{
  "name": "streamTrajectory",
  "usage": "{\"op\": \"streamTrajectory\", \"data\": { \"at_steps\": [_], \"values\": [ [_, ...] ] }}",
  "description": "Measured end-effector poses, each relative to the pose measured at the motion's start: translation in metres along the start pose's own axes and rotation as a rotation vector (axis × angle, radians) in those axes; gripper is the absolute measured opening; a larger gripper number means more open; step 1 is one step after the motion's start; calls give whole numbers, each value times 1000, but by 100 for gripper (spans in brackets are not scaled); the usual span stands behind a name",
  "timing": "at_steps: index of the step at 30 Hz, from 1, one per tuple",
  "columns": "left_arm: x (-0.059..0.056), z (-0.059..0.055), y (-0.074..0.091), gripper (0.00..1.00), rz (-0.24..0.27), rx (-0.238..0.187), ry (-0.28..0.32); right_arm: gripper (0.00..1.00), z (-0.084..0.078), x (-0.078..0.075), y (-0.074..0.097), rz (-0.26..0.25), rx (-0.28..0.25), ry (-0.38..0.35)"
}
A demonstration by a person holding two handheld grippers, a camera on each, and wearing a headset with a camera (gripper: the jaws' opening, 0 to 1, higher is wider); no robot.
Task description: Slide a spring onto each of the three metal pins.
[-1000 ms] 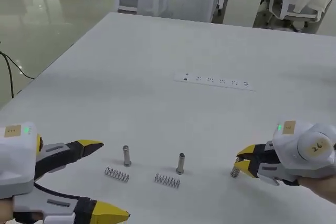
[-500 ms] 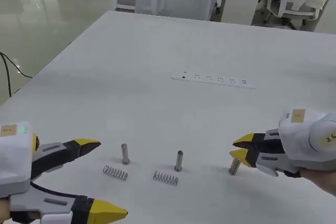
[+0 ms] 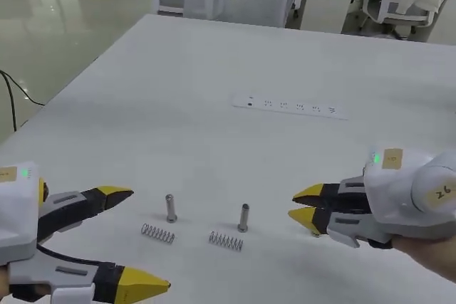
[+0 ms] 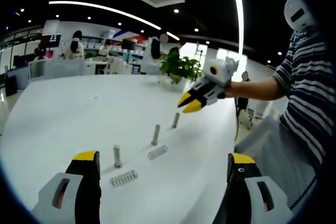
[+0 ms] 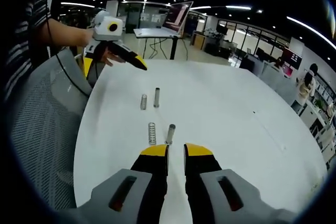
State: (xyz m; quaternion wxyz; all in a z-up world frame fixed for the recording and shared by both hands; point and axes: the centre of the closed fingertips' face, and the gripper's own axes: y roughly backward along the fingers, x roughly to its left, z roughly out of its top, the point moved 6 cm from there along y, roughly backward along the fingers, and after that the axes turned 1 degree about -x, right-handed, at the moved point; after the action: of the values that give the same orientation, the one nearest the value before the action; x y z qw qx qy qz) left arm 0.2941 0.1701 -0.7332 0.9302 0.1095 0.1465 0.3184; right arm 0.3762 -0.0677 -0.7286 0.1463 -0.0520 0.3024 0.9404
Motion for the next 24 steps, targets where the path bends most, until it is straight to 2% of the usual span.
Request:
{"op": "streamTrajectory", "data": {
  "at_steps": [9,24],
  "values": [
    [1,1,3,98,3,2,-2,9,15,15,-15,44,-30,-2],
    [2,0,5,98,5,8,-4,9,22,38,-43,106,-33,0]
  ]
}}
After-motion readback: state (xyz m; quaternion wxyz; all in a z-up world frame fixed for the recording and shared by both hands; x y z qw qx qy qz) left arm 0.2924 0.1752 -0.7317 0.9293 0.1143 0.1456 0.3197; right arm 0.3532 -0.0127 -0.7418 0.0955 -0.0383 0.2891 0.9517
